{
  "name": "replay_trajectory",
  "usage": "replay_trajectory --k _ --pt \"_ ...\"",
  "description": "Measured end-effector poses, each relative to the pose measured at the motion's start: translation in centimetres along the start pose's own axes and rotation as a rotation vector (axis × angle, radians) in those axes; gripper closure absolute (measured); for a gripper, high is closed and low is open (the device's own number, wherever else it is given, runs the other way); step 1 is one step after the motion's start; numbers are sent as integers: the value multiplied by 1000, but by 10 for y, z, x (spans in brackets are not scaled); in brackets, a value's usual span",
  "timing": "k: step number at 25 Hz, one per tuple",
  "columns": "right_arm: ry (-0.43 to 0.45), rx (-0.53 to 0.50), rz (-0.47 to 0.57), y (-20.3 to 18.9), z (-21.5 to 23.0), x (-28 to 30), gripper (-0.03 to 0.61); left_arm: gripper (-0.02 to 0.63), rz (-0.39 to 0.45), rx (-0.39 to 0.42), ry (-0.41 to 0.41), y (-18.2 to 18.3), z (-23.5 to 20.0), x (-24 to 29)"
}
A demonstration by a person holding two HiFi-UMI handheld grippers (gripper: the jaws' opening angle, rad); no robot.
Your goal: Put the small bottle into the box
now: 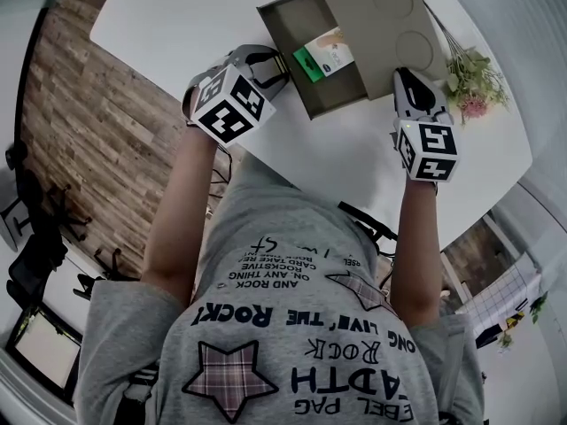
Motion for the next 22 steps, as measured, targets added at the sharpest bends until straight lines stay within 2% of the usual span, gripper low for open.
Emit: replay_trajectory --k 22 --pt "1 -11 3 -2 -3 4 537 439 32 -5 -28 34 -5 24"
Point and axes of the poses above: the fingertips, and each gripper's own axes: x forward along the fingers, z to its right, y out of its top, the point moved 10 cm from there along -x, backward along the fingers, and after that the axes turned 12 degrees about -z, right-handed, at the moved point
